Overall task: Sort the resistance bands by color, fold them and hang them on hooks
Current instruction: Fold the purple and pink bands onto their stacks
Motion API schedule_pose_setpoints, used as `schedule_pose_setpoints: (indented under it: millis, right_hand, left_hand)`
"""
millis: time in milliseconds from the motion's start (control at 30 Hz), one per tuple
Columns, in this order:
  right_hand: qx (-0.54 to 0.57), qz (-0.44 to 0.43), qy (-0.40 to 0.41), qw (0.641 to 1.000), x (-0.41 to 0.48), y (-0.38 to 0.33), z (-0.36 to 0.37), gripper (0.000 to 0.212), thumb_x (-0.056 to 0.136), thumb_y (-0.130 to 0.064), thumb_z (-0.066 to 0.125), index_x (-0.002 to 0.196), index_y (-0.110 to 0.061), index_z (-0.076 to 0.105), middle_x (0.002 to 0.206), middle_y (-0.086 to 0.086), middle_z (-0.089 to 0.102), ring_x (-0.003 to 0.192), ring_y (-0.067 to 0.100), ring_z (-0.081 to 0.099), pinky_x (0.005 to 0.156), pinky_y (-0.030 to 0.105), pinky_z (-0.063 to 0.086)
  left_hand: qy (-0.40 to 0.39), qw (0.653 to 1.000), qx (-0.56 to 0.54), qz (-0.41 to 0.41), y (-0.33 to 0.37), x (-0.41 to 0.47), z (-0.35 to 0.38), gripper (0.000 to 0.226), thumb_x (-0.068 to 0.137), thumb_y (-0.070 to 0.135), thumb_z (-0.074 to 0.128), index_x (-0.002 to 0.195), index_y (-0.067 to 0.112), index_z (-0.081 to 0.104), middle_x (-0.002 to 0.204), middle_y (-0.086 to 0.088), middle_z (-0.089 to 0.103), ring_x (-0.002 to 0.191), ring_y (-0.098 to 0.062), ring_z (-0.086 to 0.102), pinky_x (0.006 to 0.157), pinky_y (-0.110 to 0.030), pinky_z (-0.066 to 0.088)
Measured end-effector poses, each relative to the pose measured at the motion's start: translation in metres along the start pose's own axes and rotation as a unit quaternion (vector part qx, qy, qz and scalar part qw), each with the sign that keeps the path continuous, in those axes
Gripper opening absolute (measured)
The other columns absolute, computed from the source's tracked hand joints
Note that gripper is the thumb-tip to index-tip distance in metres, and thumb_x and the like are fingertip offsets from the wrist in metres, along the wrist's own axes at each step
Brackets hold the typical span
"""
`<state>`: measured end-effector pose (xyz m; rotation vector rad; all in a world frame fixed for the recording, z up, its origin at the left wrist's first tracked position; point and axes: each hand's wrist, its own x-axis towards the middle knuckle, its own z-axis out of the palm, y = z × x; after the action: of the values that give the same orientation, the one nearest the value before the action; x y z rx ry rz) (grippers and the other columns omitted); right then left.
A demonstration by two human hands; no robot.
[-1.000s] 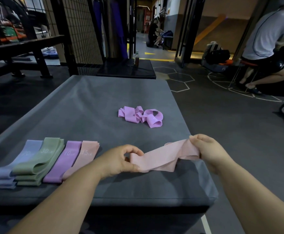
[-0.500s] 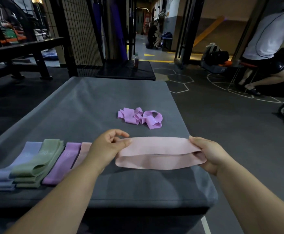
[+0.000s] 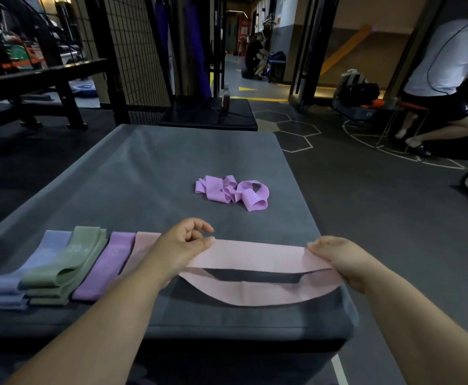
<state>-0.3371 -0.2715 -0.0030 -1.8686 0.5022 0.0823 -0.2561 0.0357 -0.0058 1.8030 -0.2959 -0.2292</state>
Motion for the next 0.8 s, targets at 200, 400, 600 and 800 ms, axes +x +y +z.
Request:
schedule_pose_setpoints:
  millis: [200,400,600,800]
  right_hand:
    - [-0.147,-0.016,0.037,0.988,-0.001,0.0,-0.001,0.021,0.093,-0.028,0.062,0.079,-0.013,0.068,0.079,0.0,0.063,0.076,0.016,0.056,0.067,0.03,0.041]
    - [-0.15,-0.058,0.051,0.986,-0.009,-0.005,-0.007,0.02,0.092,-0.025,0.064,0.08,-0.009,0.068,0.071,-0.003,0.059,0.067,0.012,0.05,0.059,0.024,0.036]
    - [-0.275,-0.061,0.037,0.959,-0.007,0.006,-0.006,0.011,0.088,-0.026,0.069,0.078,-0.028,0.066,0.084,-0.009,0.068,0.084,0.013,0.064,0.073,0.023,0.045]
    - [-0.269,-0.06,0.084,0.958,-0.006,0.01,-0.013,0.015,0.091,-0.017,0.063,0.103,-0.024,0.068,0.112,0.001,0.068,0.106,0.019,0.062,0.088,0.024,0.043]
  left_hand:
    - [-0.024,0.99,0.138,0.016,-0.006,0.001,0.005,0.011,0.086,0.023,0.072,0.089,0.031,0.065,0.056,0.015,0.049,0.055,-0.004,0.045,0.063,-0.025,0.038]
    - [-0.029,0.982,0.18,0.039,-0.002,-0.001,-0.003,0.011,0.085,0.026,0.072,0.089,0.033,0.065,0.06,0.015,0.054,0.06,-0.006,0.05,0.066,-0.026,0.042]
    - [-0.09,0.947,0.309,0.021,-0.018,-0.01,0.002,0.017,0.087,0.027,0.067,0.102,0.035,0.062,0.08,0.012,0.063,0.073,-0.004,0.057,0.071,-0.021,0.045]
    - [-0.065,0.914,0.398,0.051,-0.025,-0.01,0.005,0.025,0.089,0.031,0.065,0.114,0.027,0.063,0.108,0.011,0.061,0.104,-0.01,0.057,0.094,-0.027,0.043]
